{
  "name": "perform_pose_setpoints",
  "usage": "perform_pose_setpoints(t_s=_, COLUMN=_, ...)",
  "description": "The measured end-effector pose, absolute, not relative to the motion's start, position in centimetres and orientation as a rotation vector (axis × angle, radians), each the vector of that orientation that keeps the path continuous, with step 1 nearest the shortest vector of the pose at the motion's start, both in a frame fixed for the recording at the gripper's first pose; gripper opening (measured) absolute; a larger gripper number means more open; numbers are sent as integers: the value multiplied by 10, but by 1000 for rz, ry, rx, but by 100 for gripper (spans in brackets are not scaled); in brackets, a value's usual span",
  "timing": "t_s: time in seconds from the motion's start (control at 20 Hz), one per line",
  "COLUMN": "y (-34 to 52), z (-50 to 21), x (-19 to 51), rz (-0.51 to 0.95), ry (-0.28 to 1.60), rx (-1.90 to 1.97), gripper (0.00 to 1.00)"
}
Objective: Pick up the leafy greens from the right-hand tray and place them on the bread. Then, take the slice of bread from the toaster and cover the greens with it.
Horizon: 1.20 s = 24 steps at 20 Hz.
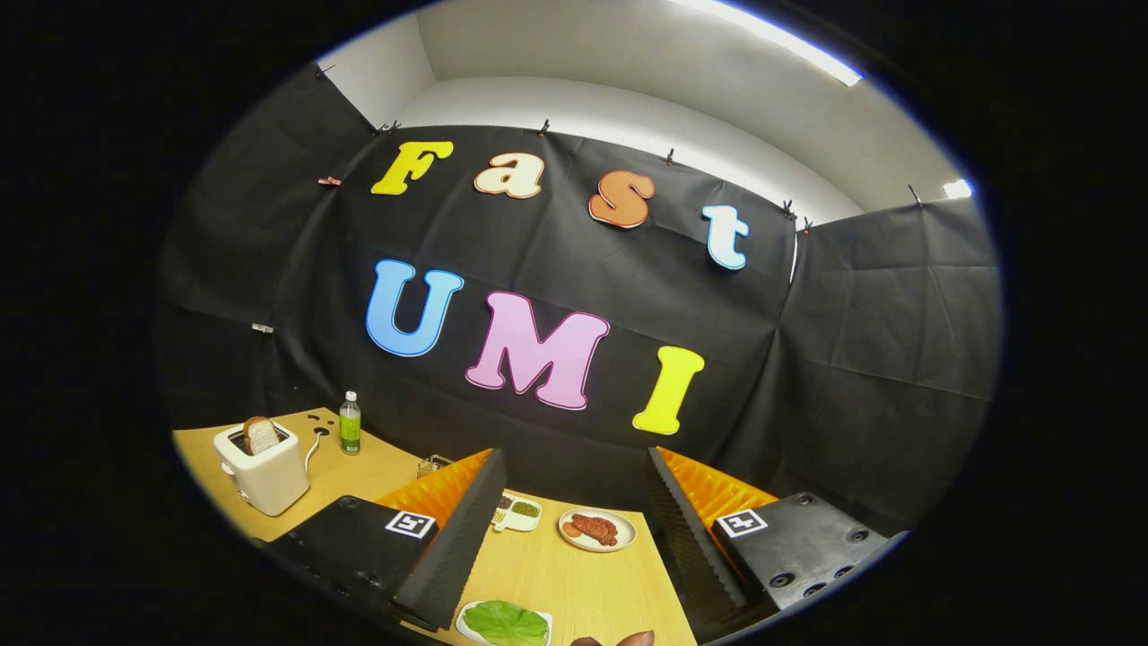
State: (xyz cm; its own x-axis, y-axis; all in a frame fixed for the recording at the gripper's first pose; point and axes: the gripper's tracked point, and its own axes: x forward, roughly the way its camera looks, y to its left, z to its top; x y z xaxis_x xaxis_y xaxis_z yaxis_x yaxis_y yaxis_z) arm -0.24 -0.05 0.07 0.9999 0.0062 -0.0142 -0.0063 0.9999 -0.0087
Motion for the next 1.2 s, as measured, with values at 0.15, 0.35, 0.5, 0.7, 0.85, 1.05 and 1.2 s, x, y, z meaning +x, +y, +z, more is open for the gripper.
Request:
perform_pose_setpoints(t_s=0.15, y=1, z=-4, x=-2, rz=8, ry=36, rx=2, gripper=97)
perform_pose_setpoints(t_s=0.35, y=30, z=-48, x=-3, rz=156, ry=190, rx=46, gripper=97)
perform_pose_setpoints(t_s=0.5, y=40, z=-107, x=-12, rz=236, ry=358, rx=37, gripper=96)
perform_pose_setpoints(t_s=0.7, y=56, z=-189, x=-29, rz=300, ry=569, rx=85, gripper=94)
perform_pose_setpoints(t_s=0.85, y=59, z=-249, x=-36, rz=314, ry=687, rx=64, gripper=92)
perform_pose_setpoints(t_s=1.05, y=64, z=-311, x=-48, rz=349, ry=817, rx=32, gripper=86)
perform_pose_setpoints(t_s=1.2, y=71, z=-350, x=-50, rz=358, ry=893, rx=44, gripper=81)
